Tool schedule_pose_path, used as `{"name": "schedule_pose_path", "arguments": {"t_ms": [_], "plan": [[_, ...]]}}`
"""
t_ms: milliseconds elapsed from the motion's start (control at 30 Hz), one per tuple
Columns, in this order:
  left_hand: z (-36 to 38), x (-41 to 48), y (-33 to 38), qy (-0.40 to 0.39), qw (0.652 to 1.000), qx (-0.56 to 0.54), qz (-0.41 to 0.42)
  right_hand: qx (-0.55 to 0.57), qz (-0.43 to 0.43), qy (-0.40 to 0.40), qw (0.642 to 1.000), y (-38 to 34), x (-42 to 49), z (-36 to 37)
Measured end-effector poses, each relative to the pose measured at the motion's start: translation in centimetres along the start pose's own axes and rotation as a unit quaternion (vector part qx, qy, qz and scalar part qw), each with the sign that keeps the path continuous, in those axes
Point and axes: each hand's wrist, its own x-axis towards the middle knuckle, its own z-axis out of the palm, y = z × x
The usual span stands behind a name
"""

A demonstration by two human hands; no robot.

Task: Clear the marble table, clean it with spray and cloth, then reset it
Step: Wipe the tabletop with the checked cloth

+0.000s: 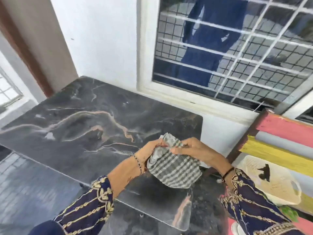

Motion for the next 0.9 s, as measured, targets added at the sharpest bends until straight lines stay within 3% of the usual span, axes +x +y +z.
{"name": "schedule_pose_path", "arguments": {"t_ms": [200, 367, 600, 767, 900], "plan": [[-13.4, -7.3, 1.4, 0.091, 0.984, 0.135, 0.066, 0.017, -0.031, -0.041, 0.999, -8.7, 5.6, 9.9], [-21.4, -10.1, 2.6, 0.211, 0.966, 0.098, 0.110, 0.008, -0.019, -0.076, 0.997, -13.6, 10.9, 15.0], [-31.2, -8.3, 5.1, 0.261, 0.955, 0.072, 0.124, 0.033, 0.005, -0.052, 0.998, -16.9, 21.7, 20.1], [-41.0, -5.6, 9.7, 0.299, 0.946, 0.079, 0.097, 0.006, 0.038, 0.045, 0.998, -18.9, 33.6, 21.0], [-47.9, -3.3, 13.7, 0.327, 0.937, 0.090, 0.081, -0.123, -0.001, 0.178, 0.976, -20.9, 44.1, 20.5]]}}
